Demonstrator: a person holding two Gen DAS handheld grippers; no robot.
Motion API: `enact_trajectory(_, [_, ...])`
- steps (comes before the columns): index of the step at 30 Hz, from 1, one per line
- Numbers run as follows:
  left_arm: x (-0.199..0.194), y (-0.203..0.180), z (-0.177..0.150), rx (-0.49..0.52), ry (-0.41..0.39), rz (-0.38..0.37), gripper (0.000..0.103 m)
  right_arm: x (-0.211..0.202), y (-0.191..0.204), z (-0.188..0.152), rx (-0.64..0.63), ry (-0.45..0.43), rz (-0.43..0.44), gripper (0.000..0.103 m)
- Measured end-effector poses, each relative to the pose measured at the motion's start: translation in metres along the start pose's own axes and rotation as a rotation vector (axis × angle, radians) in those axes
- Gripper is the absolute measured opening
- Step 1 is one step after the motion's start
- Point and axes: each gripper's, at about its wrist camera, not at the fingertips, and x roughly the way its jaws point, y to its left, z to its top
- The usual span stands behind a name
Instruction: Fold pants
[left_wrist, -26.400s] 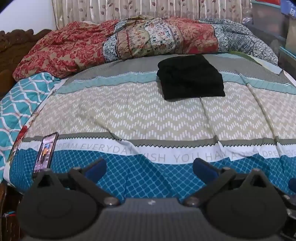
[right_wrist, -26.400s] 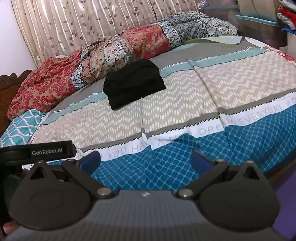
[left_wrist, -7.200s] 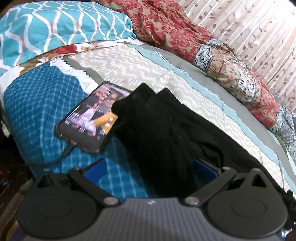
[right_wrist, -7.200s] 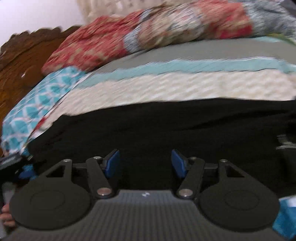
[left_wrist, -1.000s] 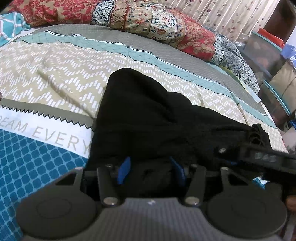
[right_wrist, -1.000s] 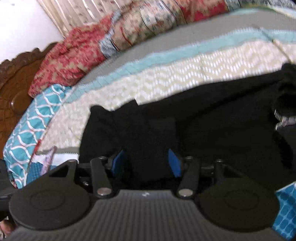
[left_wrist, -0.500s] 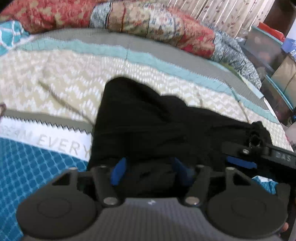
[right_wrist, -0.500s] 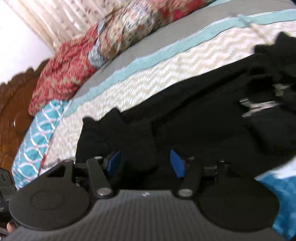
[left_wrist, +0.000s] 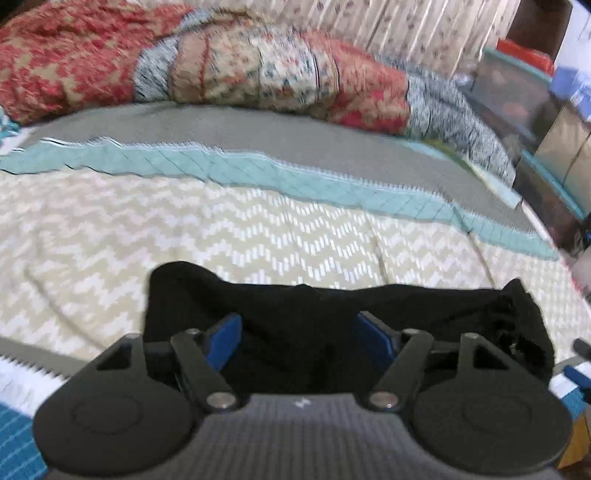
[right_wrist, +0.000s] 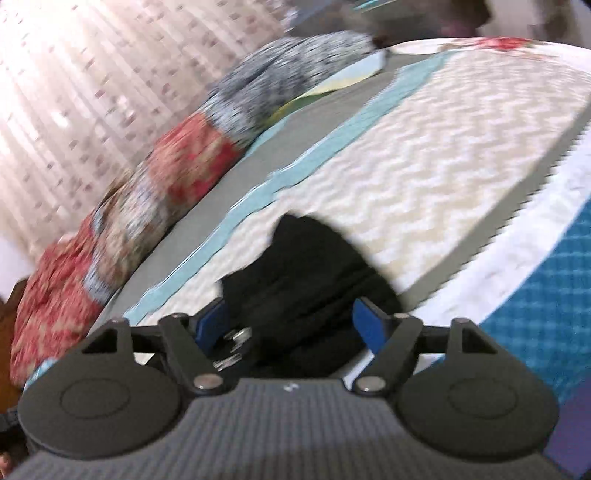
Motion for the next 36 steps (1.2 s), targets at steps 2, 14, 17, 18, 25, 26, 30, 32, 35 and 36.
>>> enact_trajectory(2, [0.023, -0.005, -0.002, 0.023, 0.051, 0.042, 0.066, 0.003, -0.011, 0.004, 0.024, -0.015, -0.026, 0.080])
enact_trajectory(14, [0.021, -0.017, -0.006, 0.019, 0.092, 0.127, 0.074, 0.042, -0.027, 0.012, -0.017, 0.016, -0.067, 0.090])
enact_trajectory(17, [0.001, -0.023, -0.004, -0.013, 0.059, 0.094, 0.075, 0.047, -0.019, 0.009, -0.067, 0.051, -0.034, 0.074])
enact_trajectory(18, [-0.004, -0.025, -0.003, -0.024, 0.056, 0.079, 0.076, 0.050, -0.013, 0.006, -0.102, 0.071, -0.036, 0.066])
enact_trajectory(25, [-0.028, -0.062, 0.009, -0.009, 0.050, -0.053, 0.082, 0.026, 0.037, -0.009, -0.287, 0.004, -0.026, 0.026])
enact_trajectory(26, [-0.031, -0.070, 0.012, 0.002, 0.043, -0.079, 0.088, 0.017, 0.050, -0.013, -0.329, -0.013, 0.003, 0.026])
enact_trajectory(30, [-0.035, -0.102, 0.023, 0.046, 0.045, -0.173, 0.103, -0.003, 0.099, -0.037, -0.510, -0.064, 0.094, 0.025])
enact_trajectory(32, [-0.030, -0.115, 0.027, 0.066, 0.073, -0.213, 0.103, -0.008, 0.120, -0.052, -0.606, -0.074, 0.131, 0.025])
enact_trajectory(35, [-0.012, -0.125, 0.028, 0.047, 0.145, -0.254, 0.103, -0.008, 0.138, -0.074, -0.724, -0.051, 0.175, 0.023])
enact_trajectory(36, [-0.005, -0.124, 0.028, 0.024, 0.168, -0.274, 0.100, -0.007, 0.141, -0.079, -0.746, -0.040, 0.187, 0.023])
